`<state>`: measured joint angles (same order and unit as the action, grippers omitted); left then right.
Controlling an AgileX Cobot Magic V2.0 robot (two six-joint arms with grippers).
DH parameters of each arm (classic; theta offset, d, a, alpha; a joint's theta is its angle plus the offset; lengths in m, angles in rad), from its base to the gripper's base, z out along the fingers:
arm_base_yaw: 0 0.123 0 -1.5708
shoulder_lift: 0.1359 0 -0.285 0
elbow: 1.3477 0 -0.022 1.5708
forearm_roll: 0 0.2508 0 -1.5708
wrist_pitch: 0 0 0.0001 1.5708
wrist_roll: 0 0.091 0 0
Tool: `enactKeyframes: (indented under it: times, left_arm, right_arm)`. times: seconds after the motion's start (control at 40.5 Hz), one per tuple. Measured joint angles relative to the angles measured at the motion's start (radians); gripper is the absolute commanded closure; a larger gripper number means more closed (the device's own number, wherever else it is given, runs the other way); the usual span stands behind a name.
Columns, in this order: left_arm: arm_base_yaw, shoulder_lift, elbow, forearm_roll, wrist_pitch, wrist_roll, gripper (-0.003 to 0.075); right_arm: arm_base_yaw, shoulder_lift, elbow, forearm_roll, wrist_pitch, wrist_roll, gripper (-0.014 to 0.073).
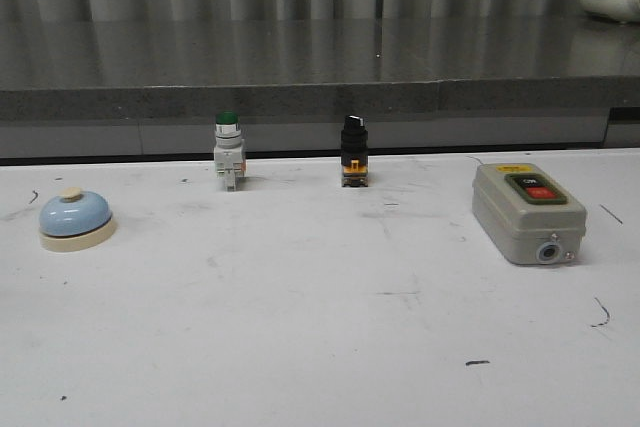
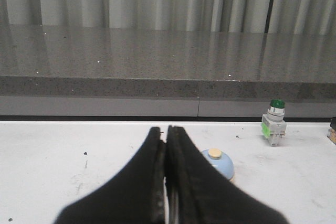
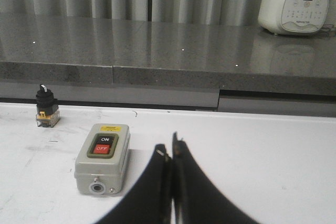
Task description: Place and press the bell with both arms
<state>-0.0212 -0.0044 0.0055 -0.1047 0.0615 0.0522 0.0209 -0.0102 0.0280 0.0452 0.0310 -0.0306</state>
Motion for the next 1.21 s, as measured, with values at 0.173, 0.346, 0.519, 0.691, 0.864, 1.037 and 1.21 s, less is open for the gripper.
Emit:
enactKeyframes:
  times: [0.173, 0.346, 0.519, 0.691, 0.864, 1.037, 1.21]
  left_arm:
    - [0.0, 0.0, 0.0, 0.0, 0.0, 0.0, 0.074]
    - [0.0, 0.0, 0.0, 0.0, 0.0, 0.0, 0.074]
    - [0.0, 0.0, 0.0, 0.0, 0.0, 0.0, 0.074]
    - [0.0, 0.0, 0.0, 0.0, 0.0, 0.0, 0.074]
    - [0.0, 0.0, 0.0, 0.0, -0.025, 0.0, 0.074]
    - [0.0, 0.0, -0.007, -0.028, -0.067, 0.0, 0.074]
    - [0.0, 0.0, -0.125, -0.044, -0.03, 0.0, 0.074]
  right_arm:
    - [0.0, 0.0, 0.0, 0.0, 0.0, 0.0, 0.0663]
    - [0.0, 0.0, 0.0, 0.0, 0.0, 0.0, 0.0663]
    - [0.0, 0.0, 0.0, 0.0, 0.0, 0.0, 0.0663]
    - [0.0, 0.0, 0.0, 0.0, 0.0, 0.0, 0.0663]
    - [0.0, 0.0, 0.0, 0.0, -0.031, 0.0, 0.0663]
    - [0.0, 0.0, -0.064, 0.0, 0.031, 0.0, 0.0663]
    - [0.0, 0.002, -0.237, -0.002, 0.179, 0.0, 0.0663]
